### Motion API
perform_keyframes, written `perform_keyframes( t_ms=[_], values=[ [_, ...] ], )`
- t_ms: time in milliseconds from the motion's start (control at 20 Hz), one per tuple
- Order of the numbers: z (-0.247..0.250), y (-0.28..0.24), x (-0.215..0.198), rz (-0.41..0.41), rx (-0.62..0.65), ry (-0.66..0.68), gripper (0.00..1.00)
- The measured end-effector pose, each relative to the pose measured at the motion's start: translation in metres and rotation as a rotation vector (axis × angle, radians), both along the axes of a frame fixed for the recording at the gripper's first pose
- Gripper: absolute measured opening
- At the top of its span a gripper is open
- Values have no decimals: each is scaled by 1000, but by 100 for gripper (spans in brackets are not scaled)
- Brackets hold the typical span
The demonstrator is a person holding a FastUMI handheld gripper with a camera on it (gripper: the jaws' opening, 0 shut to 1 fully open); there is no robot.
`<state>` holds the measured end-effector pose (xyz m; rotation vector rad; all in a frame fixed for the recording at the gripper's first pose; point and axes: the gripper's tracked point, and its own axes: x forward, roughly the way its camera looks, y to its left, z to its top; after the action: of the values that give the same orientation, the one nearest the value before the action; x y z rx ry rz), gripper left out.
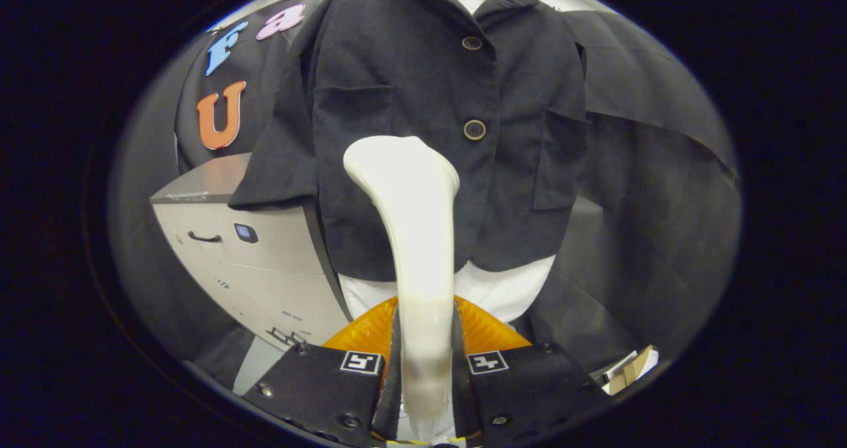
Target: Iron the clothes twice with a garment steamer, once on the left side and once on the right side.
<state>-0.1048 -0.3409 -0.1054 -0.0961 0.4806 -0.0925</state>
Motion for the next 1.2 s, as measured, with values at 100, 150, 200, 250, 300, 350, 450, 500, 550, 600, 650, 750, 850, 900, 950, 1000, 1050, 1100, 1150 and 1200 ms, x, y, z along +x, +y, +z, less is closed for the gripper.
perform_keyframes(
  t_ms=[100,150,200,250,300,350,450,500,550,600,650,750,850,900,950,1000,1050,1100,1150,1200],
  values=[
    [-10,0,-2,-3,-3,13,34],
    [-14,0,-2,-6,-5,20,34],
    [-20,-1,-4,-9,-6,28,34],
    [-24,-1,-5,-12,-5,37,34],
    [-28,-1,-5,-15,-4,44,34],
    [-31,-1,-6,-19,-2,49,34],
    [-34,0,-7,-25,8,56,34],
    [-34,0,-9,-28,15,57,34],
    [-33,0,-10,-31,25,58,34],
    [-31,0,-12,-31,36,57,34],
    [-29,0,-15,-32,48,55,34],
    [-20,-4,-22,-39,66,41,34],
    [-10,-11,-32,-45,89,25,34],
    [-5,-17,-38,-51,95,18,34],
    [2,-23,-43,-57,103,7,34],
    [7,-29,-49,-65,111,-3,34],
    [15,-36,-55,-74,121,-15,34],
    [21,-43,-60,-81,129,-26,34],
    [30,-51,-65,-91,135,-40,34],
    [40,-61,-70,-101,140,-58,34]
  ],
)
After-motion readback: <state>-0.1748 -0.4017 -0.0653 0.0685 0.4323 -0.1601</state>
